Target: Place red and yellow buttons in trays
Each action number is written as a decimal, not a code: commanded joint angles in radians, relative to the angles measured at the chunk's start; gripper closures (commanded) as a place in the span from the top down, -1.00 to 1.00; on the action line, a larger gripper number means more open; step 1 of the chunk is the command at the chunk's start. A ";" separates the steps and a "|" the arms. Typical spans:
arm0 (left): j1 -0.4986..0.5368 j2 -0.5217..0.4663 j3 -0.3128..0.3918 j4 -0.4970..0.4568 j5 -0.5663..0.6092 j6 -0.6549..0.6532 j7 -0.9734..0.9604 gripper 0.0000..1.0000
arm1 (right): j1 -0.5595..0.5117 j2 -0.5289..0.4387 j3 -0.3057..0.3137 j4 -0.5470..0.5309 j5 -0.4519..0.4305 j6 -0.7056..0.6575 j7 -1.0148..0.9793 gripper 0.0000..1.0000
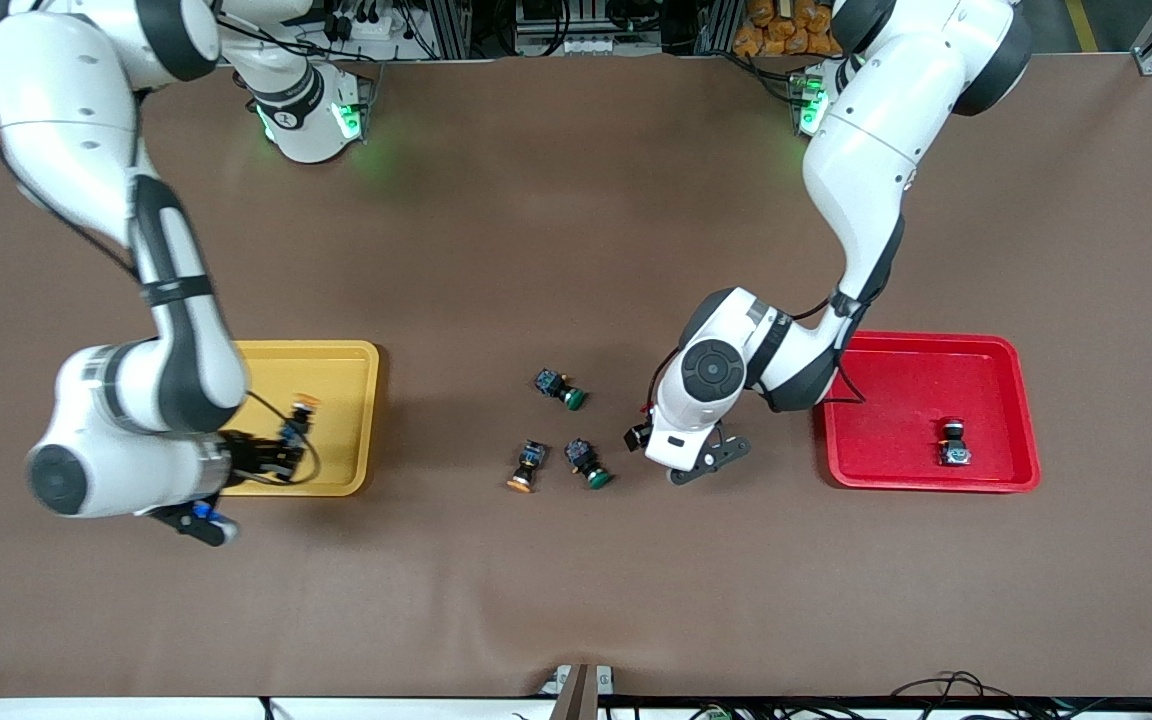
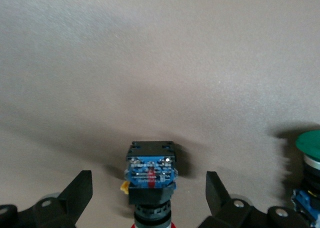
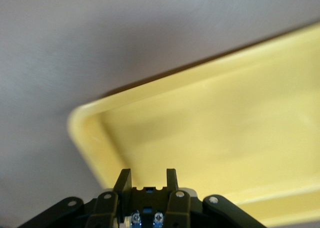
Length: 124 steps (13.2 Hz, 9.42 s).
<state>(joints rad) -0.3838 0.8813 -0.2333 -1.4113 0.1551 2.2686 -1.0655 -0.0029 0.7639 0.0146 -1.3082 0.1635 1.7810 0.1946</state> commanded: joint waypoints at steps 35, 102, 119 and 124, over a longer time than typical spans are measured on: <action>0.523 -0.182 0.019 -0.239 0.181 -0.070 1.004 0.16 | 0.027 -0.026 0.145 -0.073 -0.010 0.126 0.375 1.00; 0.556 -0.843 -0.040 -0.084 -0.161 -0.584 0.969 1.00 | -0.016 -0.152 0.076 -0.445 -0.116 0.440 -0.124 1.00; 0.556 -0.843 -0.040 -0.083 -0.163 -0.584 0.970 1.00 | -0.040 -0.178 0.068 0.151 -0.128 -0.205 -0.130 1.00; 0.556 -0.843 -0.040 -0.083 -0.163 -0.584 0.970 1.00 | -0.035 -0.273 0.071 0.196 -0.226 -0.324 -0.129 1.00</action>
<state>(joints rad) 0.1728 0.0302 -0.2667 -1.5159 -0.0281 1.6895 -0.0802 -0.0344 0.5464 0.0734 -1.1067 -0.0018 1.4965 0.0671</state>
